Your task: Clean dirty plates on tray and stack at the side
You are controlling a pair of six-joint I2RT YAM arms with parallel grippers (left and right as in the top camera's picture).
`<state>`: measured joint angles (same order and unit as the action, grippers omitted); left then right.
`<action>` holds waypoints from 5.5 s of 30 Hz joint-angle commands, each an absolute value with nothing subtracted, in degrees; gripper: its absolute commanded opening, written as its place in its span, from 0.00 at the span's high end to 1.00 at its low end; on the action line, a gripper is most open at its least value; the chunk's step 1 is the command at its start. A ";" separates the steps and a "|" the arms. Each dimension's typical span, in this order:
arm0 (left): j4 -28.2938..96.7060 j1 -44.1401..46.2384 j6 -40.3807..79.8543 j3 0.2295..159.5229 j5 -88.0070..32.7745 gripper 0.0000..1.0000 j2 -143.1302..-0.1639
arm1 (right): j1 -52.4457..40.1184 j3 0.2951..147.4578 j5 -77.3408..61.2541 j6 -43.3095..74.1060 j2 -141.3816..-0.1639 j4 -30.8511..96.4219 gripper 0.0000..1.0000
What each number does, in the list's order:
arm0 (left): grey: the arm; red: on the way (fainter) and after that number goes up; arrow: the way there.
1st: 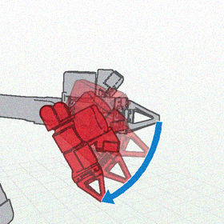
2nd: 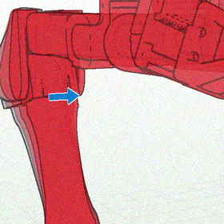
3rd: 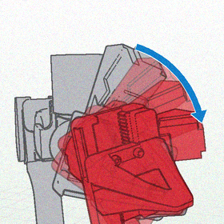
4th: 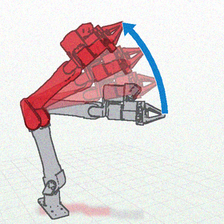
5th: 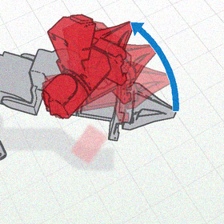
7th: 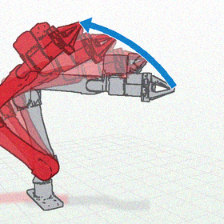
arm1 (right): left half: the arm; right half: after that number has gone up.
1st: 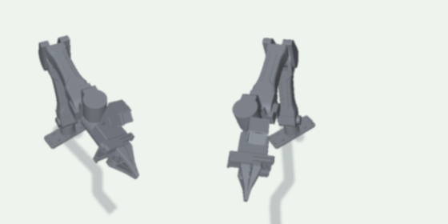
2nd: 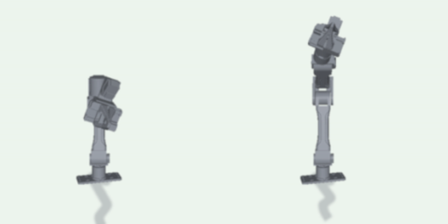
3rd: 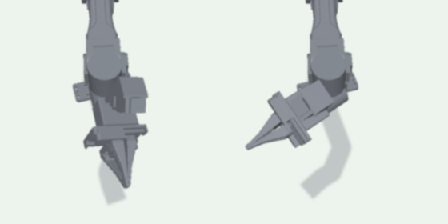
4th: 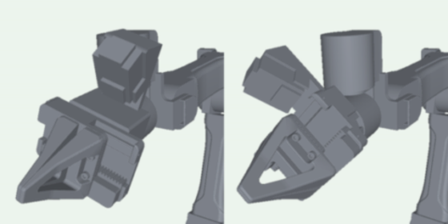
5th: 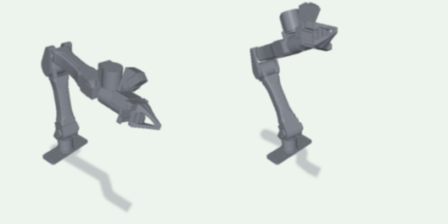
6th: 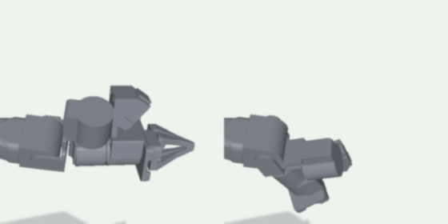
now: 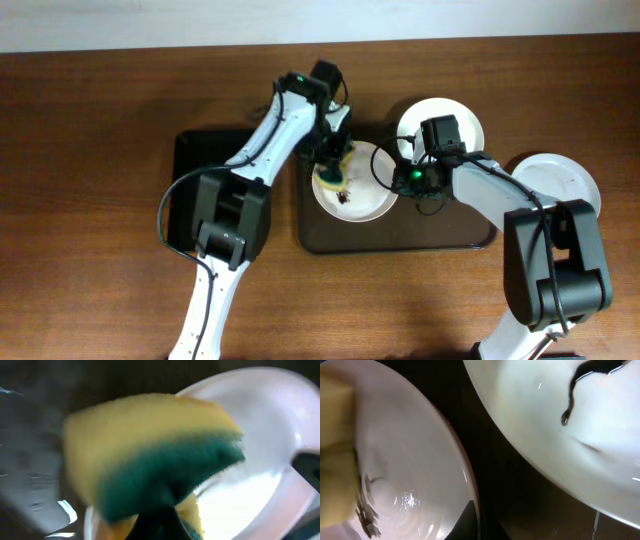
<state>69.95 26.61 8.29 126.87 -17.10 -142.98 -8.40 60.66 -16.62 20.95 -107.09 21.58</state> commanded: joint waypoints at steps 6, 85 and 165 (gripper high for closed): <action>66.87 32.67 10.26 113.97 -36.49 1.00 -142.82 | -8.60 61.04 -17.12 21.43 -107.42 21.63 0.96; 86.02 14.83 14.04 161.25 -5.17 1.00 -144.97 | -20.45 61.10 12.53 21.41 -85.52 34.06 0.96; 87.64 15.00 14.00 161.25 -4.73 1.00 -144.97 | -4.05 70.11 -8.36 3.33 -105.47 43.29 0.45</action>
